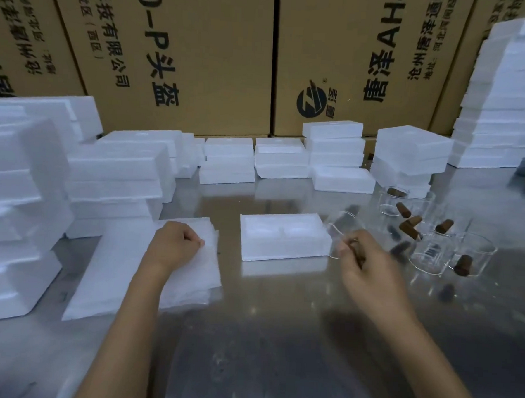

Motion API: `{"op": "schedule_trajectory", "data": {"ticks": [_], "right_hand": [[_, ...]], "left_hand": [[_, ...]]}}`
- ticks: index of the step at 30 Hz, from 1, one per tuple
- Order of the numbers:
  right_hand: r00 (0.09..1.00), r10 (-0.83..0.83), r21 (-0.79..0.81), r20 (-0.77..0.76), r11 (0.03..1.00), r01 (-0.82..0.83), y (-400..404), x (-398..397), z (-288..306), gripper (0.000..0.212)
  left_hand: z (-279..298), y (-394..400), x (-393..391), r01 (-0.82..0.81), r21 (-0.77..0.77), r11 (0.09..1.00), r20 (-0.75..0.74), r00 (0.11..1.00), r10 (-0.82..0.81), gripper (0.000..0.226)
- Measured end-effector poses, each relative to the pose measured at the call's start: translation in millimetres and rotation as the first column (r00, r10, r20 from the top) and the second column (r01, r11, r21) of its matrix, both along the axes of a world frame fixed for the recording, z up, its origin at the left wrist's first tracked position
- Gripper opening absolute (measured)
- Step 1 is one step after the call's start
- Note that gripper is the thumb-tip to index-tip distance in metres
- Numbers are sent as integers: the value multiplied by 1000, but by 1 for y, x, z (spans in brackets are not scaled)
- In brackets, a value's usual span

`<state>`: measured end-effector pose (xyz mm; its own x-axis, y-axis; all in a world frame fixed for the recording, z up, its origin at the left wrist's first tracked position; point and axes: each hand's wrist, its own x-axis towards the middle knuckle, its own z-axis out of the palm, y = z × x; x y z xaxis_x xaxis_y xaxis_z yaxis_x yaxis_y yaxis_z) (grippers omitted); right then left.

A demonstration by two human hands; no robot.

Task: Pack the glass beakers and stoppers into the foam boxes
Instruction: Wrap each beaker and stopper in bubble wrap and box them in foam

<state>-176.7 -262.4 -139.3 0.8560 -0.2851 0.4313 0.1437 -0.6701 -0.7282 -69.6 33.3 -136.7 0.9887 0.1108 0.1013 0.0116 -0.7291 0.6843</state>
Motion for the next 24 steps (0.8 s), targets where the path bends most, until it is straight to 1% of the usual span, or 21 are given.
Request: {"op": "schedule_trajectory", "data": {"ticks": [3,6,7,10,12,13,14,15,16,17,18,19,21,22,24], "right_hand": [[982,191,191,15,963,-190,32,17,10,15],[944,328,347,-41,890,-295,61,33,22,15],[926,373,381,-55,865,-326,71,39,25,13],[866,497,469,-55,778,-417,97,52,30,12],[839,539,514,-77,743,-430,112,59,28,14],[832,545,527,-102,739,-419,117,62,26,14],[828,546,525,-130,746,-409,122,65,23,15],[826,541,491,-162,770,-408,125,67,19,15],[824,535,434,-187,797,-419,128,69,15,14],[819,534,361,-210,820,-443,130,70,12,14],[812,539,306,-225,830,-466,131,70,8,14],[807,542,266,-234,834,-484,132,69,5,14],[810,544,234,-218,835,-498,131,69,2,18],[817,541,240,-200,835,-495,129,70,2,19],[819,550,343,-164,810,-475,124,72,5,9]], "left_hand": [[4,3,-4,-28,-181,983,103,994,47,15],[8,5,-9,36,-371,928,171,985,30,18],[9,6,-10,62,-411,910,174,985,11,18],[6,8,-10,119,-453,884,162,986,-49,18],[5,11,-9,128,-503,855,153,987,-57,21],[5,12,-9,118,-544,831,146,988,-44,23],[7,14,-8,105,-609,786,141,990,-22,25],[10,15,-8,100,-695,712,137,991,-5,25],[13,15,-8,107,-774,624,136,991,-1,23],[16,14,-9,126,-821,557,147,989,-7,22],[19,13,-10,156,-831,535,172,985,-21,23],[22,10,-13,195,-811,552,208,977,-39,26],[26,2,-20,290,-720,631,282,952,-117,26],[28,-2,-25,343,-668,661,306,936,-176,22],[31,-10,-35,424,-594,684,331,904,-272,19]]}}
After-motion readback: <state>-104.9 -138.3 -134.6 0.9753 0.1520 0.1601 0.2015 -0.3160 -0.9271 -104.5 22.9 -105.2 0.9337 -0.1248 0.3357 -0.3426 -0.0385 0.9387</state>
